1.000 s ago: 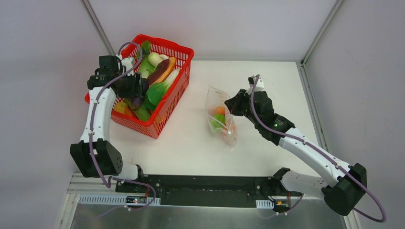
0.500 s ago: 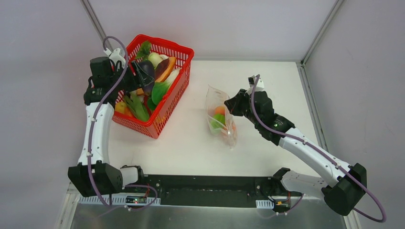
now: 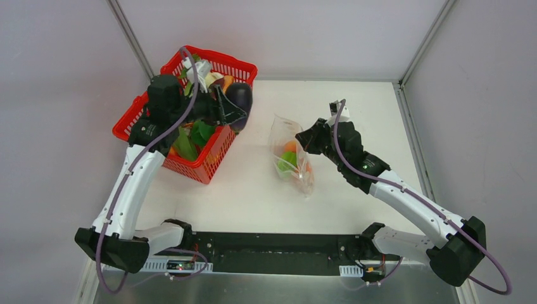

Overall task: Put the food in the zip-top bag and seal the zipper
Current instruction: Pick up the fake vegetable from the bin, then place the fake vegetable in the zipper food storage bag, then adjust the zipper food storage bag at the center of the board.

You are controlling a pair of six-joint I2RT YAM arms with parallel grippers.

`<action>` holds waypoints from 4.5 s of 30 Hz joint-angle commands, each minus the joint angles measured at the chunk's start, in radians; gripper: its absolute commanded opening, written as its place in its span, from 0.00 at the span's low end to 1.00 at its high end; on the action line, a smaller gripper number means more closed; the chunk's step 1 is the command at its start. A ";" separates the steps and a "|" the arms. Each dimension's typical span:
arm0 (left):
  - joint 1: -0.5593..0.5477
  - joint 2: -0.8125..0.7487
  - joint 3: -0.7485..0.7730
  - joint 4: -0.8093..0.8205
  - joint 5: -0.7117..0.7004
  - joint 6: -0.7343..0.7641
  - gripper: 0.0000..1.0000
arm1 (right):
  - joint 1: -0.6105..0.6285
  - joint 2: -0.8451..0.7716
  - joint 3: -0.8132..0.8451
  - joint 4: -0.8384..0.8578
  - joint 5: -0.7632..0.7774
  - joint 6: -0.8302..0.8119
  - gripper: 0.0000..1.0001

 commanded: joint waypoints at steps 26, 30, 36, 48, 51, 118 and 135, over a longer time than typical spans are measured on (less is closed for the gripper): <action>-0.506 0.102 -0.306 0.670 -0.489 -0.227 0.31 | -0.004 -0.038 -0.010 0.072 0.008 0.025 0.00; -0.530 0.112 -0.305 0.610 -0.512 -0.196 0.32 | -0.004 -0.042 -0.011 0.073 0.016 0.025 0.00; -0.553 0.123 -0.277 0.487 -0.510 -0.200 0.34 | -0.004 -0.046 -0.013 0.078 0.029 0.026 0.00; -0.568 0.172 -0.186 0.261 -0.386 -0.208 0.47 | -0.003 -0.033 -0.010 0.085 0.039 0.035 0.00; -0.570 0.195 -0.140 0.216 -0.346 -0.189 0.52 | -0.003 -0.037 -0.014 0.084 0.042 0.035 0.00; -0.570 0.191 -0.028 -0.038 -0.401 -0.010 0.00 | -0.015 -0.089 -0.050 0.100 0.006 0.012 0.00; -0.566 0.288 0.099 -0.109 -0.397 -0.001 0.00 | -0.018 -0.111 -0.065 0.105 0.048 0.019 0.00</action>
